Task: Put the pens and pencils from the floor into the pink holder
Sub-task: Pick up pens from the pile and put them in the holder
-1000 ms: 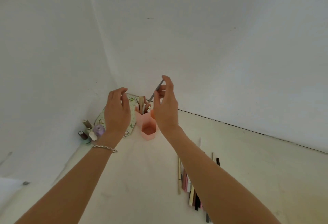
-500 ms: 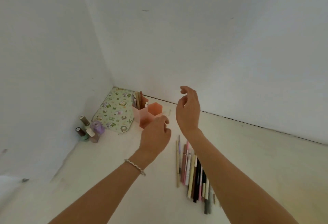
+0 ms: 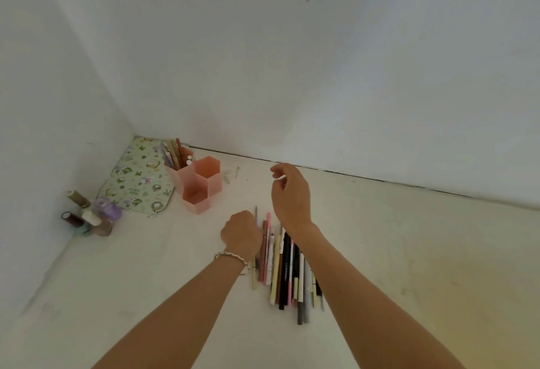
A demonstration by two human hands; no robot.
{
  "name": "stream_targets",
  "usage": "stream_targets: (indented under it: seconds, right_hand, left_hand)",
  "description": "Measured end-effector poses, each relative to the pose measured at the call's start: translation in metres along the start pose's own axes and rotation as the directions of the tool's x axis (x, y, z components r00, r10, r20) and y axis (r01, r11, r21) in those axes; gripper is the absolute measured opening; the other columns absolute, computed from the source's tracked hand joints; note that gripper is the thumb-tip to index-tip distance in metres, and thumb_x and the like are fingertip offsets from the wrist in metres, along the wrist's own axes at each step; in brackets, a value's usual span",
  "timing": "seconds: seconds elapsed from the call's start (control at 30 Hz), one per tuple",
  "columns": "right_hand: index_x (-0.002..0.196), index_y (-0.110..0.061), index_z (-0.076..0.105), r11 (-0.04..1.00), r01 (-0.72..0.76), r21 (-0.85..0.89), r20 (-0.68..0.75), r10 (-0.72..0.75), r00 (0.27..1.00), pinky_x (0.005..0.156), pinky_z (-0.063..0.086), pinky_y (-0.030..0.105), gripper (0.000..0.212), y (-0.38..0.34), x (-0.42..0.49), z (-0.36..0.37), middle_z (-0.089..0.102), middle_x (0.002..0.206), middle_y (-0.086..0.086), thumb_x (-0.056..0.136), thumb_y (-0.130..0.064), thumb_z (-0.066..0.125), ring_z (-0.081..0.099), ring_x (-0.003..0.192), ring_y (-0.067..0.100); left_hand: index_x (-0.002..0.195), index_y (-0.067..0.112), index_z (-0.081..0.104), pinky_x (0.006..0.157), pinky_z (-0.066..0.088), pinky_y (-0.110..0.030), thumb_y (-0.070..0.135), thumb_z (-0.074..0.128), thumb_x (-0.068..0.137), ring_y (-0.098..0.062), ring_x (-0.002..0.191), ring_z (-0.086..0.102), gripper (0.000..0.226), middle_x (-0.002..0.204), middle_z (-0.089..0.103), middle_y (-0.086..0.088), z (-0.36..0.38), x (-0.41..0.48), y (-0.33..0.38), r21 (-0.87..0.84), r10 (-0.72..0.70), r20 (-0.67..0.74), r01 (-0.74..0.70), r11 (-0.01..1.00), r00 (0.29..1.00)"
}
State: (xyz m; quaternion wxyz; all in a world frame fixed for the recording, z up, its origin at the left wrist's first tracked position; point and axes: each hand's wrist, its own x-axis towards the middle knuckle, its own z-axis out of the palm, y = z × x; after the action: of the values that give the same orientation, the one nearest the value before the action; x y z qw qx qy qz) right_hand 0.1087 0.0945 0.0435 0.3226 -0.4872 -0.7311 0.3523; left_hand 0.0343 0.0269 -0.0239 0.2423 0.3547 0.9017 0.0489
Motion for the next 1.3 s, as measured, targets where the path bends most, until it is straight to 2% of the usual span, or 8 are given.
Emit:
stream_targets:
  seconds: [0.3,0.43,0.6,0.73,0.83,1.0,1.17,1.3]
  right_hand:
    - [0.105,-0.012,0.065,0.988,-0.055,-0.147,0.058,0.064,0.996,0.074,0.045,0.026,0.026,0.008,0.017,0.000,0.066,0.101,-0.002,0.091,-0.004,0.045,0.059,0.087,0.016]
    - [0.081,-0.005,0.057,0.798,0.019,-0.603,0.287,0.195,0.938,0.079,0.044,0.032,0.017,0.022,0.022,0.020,0.059,0.090,0.007,0.090,-0.015,0.046,0.054,0.101,0.028]
    - [0.088,-0.011,0.061,0.656,0.137,-0.742,0.369,0.229,0.901,0.088,0.038,0.034,0.020,0.040,0.010,0.048,0.058,0.101,0.007,0.092,-0.027,0.049,0.050,0.104,0.027]
    - [0.061,-0.009,0.045,0.834,-0.035,-0.551,0.329,0.256,0.909,0.066,0.037,0.031,0.029,0.028,0.023,0.055,0.046,0.068,0.002,0.086,-0.022,0.049,0.049,0.080,0.025]
    - [0.077,-0.006,0.049,0.965,-0.250,-0.082,0.228,0.262,0.938,0.051,0.031,0.027,0.019,0.001,0.052,0.040,0.057,0.065,0.004,0.092,-0.018,0.045,0.051,0.064,0.023]
    - [0.097,-0.019,0.044,0.847,-0.120,0.518,-0.102,0.201,0.974,0.054,0.046,0.022,0.009,-0.053,0.071,0.016,0.062,0.059,-0.004,0.099,-0.013,0.038,0.058,0.051,0.007]
    - [0.111,-0.022,0.040,0.811,0.048,0.583,-0.206,0.091,0.974,0.066,0.049,0.028,0.016,-0.085,0.060,0.028,0.064,0.076,0.007,0.101,-0.009,0.038,0.061,0.066,0.015]
    - [0.110,-0.025,0.040,0.837,0.150,0.527,-0.254,-0.013,0.967,0.066,0.047,0.015,0.022,-0.090,0.050,0.043,0.067,0.070,-0.009,0.099,-0.006,0.037,0.062,0.070,0.011]
  left_hand:
    - [0.094,0.014,0.063,0.066,0.048,-0.029,0.031,0.062,0.089,-0.024,0.084,0.065,0.018,0.089,0.067,-0.003,-0.046,0.011,-0.011,-0.156,0.043,-0.140,-0.064,0.986,0.989]
    - [0.090,0.017,0.057,0.065,0.053,-0.031,0.023,0.065,0.087,-0.019,0.074,0.065,0.011,0.077,0.061,0.005,-0.092,0.009,-0.020,-0.399,0.069,-0.339,-0.211,0.892,0.938]
    - [0.118,0.018,0.057,0.074,0.059,-0.034,0.014,0.067,0.089,-0.014,0.077,0.066,0.031,0.091,0.066,0.001,-0.109,-0.001,-0.024,-0.542,0.115,-0.508,-0.421,0.727,0.853]
    - [0.130,0.031,0.052,0.067,0.052,-0.012,0.012,0.064,0.092,0.001,0.074,0.065,0.044,0.082,0.065,0.014,-0.123,-0.005,-0.032,-0.587,0.099,-0.590,-0.510,0.629,0.801]
    - [0.123,0.031,0.055,0.063,0.047,-0.004,0.011,0.063,0.090,0.007,0.068,0.064,0.040,0.077,0.065,0.015,-0.154,-0.004,-0.043,-0.588,-0.052,-0.728,-0.585,0.558,0.683]
    - [0.120,0.029,0.049,0.062,0.052,-0.015,0.012,0.059,0.085,-0.008,0.077,0.068,0.040,0.095,0.064,0.008,-0.212,0.003,-0.068,-0.551,-0.292,-0.834,-0.690,0.469,0.468]
    - [0.122,0.025,0.049,0.067,0.056,-0.019,0.010,0.058,0.091,-0.006,0.082,0.067,0.036,0.108,0.062,0.003,-0.199,0.024,-0.078,-0.483,-0.164,-0.846,-0.600,0.637,0.507]
    - [0.120,0.018,0.061,0.077,0.057,-0.038,0.021,0.057,0.095,-0.017,0.097,0.063,0.025,0.115,0.062,-0.002,-0.163,0.034,-0.090,-0.245,0.087,-0.791,-0.443,0.862,0.606]
